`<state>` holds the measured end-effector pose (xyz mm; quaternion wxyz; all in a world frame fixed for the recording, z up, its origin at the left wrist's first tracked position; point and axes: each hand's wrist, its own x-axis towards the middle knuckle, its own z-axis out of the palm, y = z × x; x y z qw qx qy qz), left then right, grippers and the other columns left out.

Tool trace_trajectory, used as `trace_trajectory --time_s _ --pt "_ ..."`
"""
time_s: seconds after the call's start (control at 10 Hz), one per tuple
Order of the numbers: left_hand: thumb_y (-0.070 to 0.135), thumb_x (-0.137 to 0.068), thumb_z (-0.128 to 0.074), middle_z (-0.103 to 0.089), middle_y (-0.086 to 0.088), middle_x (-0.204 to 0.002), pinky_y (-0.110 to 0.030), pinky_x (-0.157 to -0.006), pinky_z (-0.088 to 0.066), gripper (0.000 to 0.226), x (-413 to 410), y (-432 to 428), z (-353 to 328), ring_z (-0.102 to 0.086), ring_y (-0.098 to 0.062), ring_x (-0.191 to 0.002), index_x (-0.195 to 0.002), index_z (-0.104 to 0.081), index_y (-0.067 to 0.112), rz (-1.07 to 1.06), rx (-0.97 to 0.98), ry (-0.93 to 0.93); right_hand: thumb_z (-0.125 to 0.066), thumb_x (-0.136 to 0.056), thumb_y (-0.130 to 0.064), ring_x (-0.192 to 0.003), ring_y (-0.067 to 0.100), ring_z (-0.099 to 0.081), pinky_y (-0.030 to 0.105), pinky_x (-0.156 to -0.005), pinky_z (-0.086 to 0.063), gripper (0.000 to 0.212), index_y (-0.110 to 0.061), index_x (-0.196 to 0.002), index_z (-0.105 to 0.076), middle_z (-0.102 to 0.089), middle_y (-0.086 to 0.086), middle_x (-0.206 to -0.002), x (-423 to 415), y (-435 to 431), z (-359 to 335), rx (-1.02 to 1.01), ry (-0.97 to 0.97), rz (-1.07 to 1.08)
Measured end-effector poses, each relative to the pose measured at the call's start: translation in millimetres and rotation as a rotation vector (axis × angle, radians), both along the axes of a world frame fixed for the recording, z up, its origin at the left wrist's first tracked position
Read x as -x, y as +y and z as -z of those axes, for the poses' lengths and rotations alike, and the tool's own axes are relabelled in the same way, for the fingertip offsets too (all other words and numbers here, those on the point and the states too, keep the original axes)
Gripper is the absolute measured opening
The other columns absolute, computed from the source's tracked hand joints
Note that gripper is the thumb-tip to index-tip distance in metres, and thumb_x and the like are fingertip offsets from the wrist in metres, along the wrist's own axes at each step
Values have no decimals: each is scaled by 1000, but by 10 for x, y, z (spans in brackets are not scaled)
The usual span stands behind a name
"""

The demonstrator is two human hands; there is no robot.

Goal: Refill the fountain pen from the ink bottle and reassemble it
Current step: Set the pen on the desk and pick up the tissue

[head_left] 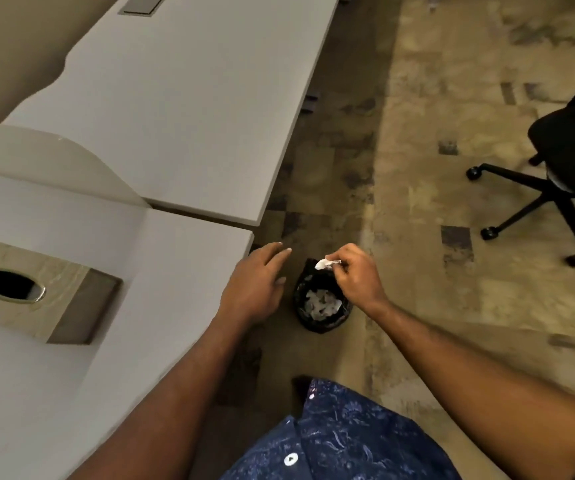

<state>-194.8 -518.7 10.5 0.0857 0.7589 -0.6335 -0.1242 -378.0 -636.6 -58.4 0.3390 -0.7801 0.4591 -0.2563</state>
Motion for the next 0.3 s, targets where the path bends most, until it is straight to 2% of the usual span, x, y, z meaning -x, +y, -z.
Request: trace_trajectory --time_s 0.1,0.3 --pt "33 -90 -61 -33 -1 -154 -41 -113 -34 62 -80 -97 -23 -35 -23 -139 -146 -35 24 -60 -9 -46 -61 -84 0 -84 13 -58 5 -76 -33 17 -6 -95 -73 -64 6 -93 67 -134 181 -8 93 -6" --pt "55 -89 -53 -27 -5 -156 -47 -113 -28 65 -326 -243 -78 -31 -26 -141 -143 -36 24 -109 76 -166 -54 -90 -13 -108 26 -58 27 -85 -42 31 -12 -120 -61 -59 8 -117 28 -322 631 -131 396 -115"
